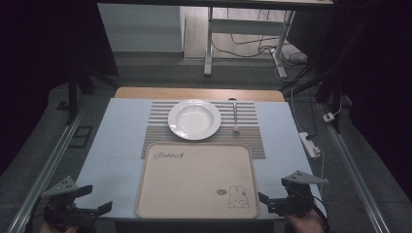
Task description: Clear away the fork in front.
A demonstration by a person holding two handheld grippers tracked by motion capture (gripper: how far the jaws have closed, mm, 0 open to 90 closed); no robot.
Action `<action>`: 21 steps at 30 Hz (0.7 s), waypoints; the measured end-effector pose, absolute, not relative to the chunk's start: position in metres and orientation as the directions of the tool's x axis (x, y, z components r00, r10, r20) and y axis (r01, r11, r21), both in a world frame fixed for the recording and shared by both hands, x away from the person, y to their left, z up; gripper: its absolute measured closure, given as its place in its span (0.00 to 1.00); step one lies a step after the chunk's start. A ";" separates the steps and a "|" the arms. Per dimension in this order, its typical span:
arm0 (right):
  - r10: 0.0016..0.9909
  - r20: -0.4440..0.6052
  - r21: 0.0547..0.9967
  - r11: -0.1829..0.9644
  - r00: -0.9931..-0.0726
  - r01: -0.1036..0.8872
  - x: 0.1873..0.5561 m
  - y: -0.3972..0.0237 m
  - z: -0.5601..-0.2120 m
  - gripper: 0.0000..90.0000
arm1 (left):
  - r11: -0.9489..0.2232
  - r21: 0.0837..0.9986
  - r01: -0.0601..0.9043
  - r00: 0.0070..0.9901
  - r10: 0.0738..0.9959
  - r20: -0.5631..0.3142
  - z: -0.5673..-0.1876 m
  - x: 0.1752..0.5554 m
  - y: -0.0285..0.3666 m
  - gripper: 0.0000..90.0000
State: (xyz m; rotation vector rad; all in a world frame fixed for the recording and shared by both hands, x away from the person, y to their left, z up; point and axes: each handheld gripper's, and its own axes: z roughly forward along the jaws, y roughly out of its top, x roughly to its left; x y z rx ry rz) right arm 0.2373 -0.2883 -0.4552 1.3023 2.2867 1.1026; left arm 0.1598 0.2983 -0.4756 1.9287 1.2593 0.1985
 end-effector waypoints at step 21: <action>0.807 0.117 0.697 0.348 -0.578 0.627 0.241 -0.284 -0.458 0.00 | -0.222 0.655 0.722 0.483 0.840 -0.248 -0.477 0.164 0.292 0.00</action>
